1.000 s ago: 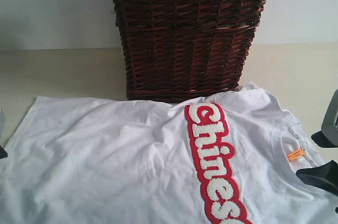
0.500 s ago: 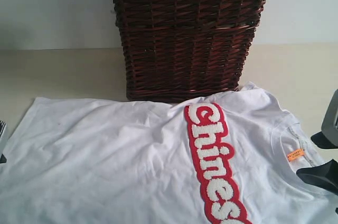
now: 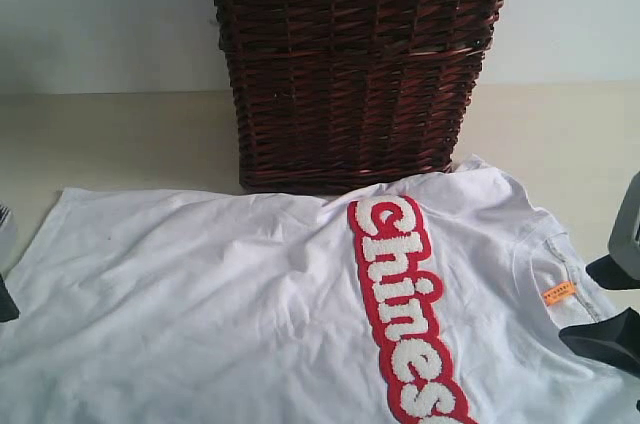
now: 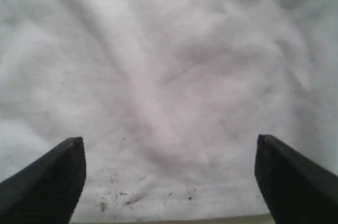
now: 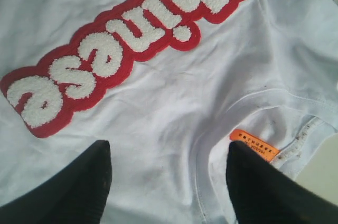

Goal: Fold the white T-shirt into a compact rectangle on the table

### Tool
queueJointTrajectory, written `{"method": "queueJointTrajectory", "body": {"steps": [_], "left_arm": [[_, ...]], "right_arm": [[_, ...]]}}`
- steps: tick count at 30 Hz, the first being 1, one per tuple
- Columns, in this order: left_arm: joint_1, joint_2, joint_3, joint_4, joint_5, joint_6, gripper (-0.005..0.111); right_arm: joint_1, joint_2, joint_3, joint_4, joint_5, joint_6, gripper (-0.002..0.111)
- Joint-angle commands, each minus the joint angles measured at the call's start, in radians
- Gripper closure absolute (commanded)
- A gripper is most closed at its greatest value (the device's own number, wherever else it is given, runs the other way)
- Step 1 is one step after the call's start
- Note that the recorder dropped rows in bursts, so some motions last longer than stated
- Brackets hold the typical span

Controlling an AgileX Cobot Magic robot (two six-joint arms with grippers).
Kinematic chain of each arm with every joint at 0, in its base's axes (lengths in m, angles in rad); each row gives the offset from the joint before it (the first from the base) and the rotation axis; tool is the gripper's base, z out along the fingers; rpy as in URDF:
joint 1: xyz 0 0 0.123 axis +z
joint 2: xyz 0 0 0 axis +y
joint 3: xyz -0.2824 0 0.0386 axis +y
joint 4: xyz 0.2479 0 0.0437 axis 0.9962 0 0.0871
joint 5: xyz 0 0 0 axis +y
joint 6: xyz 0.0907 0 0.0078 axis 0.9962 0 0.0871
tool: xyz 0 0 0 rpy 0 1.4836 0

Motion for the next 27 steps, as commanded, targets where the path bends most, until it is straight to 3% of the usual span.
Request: {"method": "queueJointTrajectory", "body": {"steps": [1, 9, 27], "left_arm": [[-0.006, 0.060, -0.006, 0.030, 0.013, -0.047, 0.023], [-0.006, 0.093, -0.006, 0.103, -0.202, -0.009, 0.023], [-0.006, 0.154, -0.005, 0.107, -0.181, 0.144, 0.023]], "right_arm": [[-0.002, 0.001, 0.002, 0.006, 0.036, 0.038, 0.048], [-0.002, 0.001, 0.002, 0.006, 0.045, 0.038, 0.049], [-0.002, 0.001, 0.002, -0.009, 0.045, 0.038, 0.049]]}}
